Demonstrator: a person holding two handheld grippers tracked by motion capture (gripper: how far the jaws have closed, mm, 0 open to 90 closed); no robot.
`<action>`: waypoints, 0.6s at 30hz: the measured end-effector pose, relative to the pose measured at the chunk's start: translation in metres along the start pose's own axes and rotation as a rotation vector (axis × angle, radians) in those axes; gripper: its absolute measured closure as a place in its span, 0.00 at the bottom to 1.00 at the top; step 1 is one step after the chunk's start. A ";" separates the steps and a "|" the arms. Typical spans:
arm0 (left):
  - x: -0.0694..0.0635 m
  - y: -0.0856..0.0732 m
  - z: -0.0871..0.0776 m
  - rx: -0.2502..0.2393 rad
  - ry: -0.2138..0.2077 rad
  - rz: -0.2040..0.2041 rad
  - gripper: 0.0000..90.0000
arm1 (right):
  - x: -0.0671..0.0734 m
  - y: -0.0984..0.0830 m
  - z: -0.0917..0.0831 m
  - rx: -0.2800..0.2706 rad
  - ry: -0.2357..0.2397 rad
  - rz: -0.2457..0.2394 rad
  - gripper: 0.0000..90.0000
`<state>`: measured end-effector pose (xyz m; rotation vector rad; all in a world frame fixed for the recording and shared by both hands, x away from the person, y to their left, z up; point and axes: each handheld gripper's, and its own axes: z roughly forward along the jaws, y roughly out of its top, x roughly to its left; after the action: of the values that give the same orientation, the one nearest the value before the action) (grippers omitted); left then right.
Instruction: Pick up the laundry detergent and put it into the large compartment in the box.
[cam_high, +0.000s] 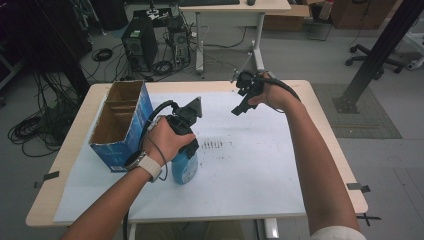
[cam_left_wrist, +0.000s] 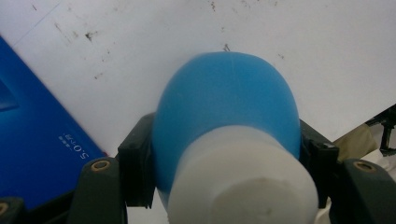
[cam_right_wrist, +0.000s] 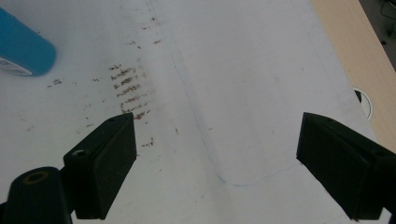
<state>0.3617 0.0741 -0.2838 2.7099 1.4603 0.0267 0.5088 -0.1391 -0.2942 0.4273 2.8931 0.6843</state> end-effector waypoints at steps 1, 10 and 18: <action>0.000 0.000 0.000 0.000 -0.001 0.001 0.41 | 0.000 0.000 0.000 0.001 0.000 0.000 0.14; 0.001 0.000 -0.009 -0.001 -0.008 -0.002 0.41 | -0.001 -0.004 -0.002 0.004 -0.003 0.003 0.14; 0.003 -0.002 -0.021 -0.005 0.004 -0.005 0.41 | -0.001 -0.006 -0.004 0.007 -0.006 0.008 0.14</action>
<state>0.3608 0.0787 -0.2635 2.7037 1.4661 0.0359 0.5075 -0.1459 -0.2930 0.4407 2.8908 0.6735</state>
